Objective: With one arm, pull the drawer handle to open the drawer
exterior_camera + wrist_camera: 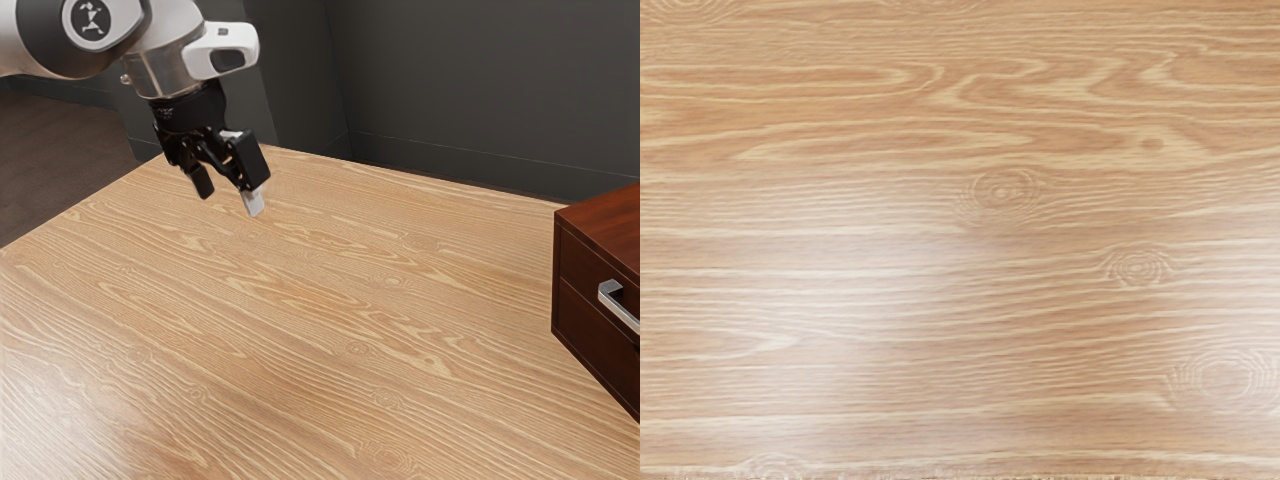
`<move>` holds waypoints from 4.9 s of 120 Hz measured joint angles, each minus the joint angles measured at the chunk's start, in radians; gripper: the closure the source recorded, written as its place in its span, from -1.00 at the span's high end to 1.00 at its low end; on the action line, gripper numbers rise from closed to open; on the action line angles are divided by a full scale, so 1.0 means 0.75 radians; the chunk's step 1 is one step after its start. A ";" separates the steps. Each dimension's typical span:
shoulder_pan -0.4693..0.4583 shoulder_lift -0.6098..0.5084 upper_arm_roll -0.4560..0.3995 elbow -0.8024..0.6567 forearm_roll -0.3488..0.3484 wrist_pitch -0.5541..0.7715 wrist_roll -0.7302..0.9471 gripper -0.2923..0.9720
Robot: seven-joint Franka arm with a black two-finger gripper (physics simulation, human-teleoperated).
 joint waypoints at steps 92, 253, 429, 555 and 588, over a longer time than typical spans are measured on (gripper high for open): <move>0.250 0.271 -0.518 0.456 -0.010 -0.022 -0.424 0.50; 0.058 0.568 -0.702 0.284 -0.195 0.616 -1.596 0.47; 0.026 0.594 -0.702 0.136 -0.190 0.767 -1.755 -0.56; 0.080 0.166 -0.689 -0.395 -0.192 0.790 -1.774 -0.71; 0.090 0.078 -0.687 -0.507 -0.208 0.810 -1.775 -0.71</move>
